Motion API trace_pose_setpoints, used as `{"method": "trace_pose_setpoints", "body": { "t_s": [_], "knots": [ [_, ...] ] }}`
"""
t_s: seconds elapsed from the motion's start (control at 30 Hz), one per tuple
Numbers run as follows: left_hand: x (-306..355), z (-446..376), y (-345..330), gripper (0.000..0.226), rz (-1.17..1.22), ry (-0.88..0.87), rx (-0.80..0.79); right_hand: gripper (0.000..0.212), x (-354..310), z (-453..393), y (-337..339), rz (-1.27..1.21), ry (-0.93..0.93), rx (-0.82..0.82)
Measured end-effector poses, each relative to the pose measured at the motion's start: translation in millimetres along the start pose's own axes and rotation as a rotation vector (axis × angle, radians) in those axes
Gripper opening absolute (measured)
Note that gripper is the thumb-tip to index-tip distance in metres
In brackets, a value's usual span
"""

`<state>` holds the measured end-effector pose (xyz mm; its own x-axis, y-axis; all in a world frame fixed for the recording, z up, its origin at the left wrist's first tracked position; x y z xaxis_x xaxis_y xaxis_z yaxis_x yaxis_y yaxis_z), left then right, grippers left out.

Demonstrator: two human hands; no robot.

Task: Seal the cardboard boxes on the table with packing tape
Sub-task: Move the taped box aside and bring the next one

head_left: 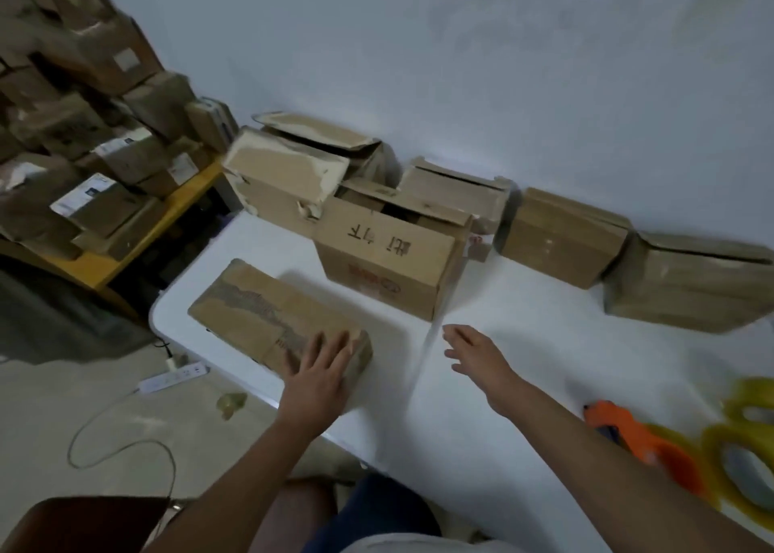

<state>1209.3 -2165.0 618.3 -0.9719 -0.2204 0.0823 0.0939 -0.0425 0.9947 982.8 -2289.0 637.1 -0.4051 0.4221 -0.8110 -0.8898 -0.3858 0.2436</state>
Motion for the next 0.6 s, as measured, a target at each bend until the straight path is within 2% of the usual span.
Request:
{"method": "trace_pose_setpoints", "body": {
  "t_s": [0.07, 0.23, 0.33, 0.43, 0.5, 0.6],
  "knots": [
    [-40, -21, 7, 0.055, 0.022, 0.036, 0.001, 0.032, -16, -20, -10, 0.031, 0.021, 0.082],
    [-111, -90, 25, 0.078, 0.075, 0.144, 0.008, 0.052, -64, -51, -32, 0.007, 0.024, 0.288],
    [-126, -132, 36, 0.062, 0.173, 0.178, 0.030, 0.052, -69, -69, -30, -0.027, -0.037, 0.337],
    [-112, -171, 58, 0.055, 0.531, 0.212, 0.147, 0.052, -65, -80, -25, -0.063, -0.065, 0.357],
    [-94, -192, 71, 0.053, 0.819, 0.275, 0.150, 0.051, -61, -82, -24, -0.078, -0.071, 0.349],
    [-81, -207, 71, 0.046, 0.953, 0.400, 0.132, 0.048, -57, -81, -19, -0.088, -0.084, 0.361]
  ]
}}
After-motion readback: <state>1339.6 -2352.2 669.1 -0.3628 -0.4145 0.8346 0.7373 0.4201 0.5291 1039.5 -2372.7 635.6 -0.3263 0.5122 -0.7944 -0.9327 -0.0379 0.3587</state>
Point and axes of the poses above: each hand's wrist, its own z-axis away from the middle knuckle, its own y-axis out of the back of the hand, x = y × z, the point moved 7 cm from there along -z, towards the middle knuckle, and after that the axes turned 8 degrees about x, right-handed, at the moved point
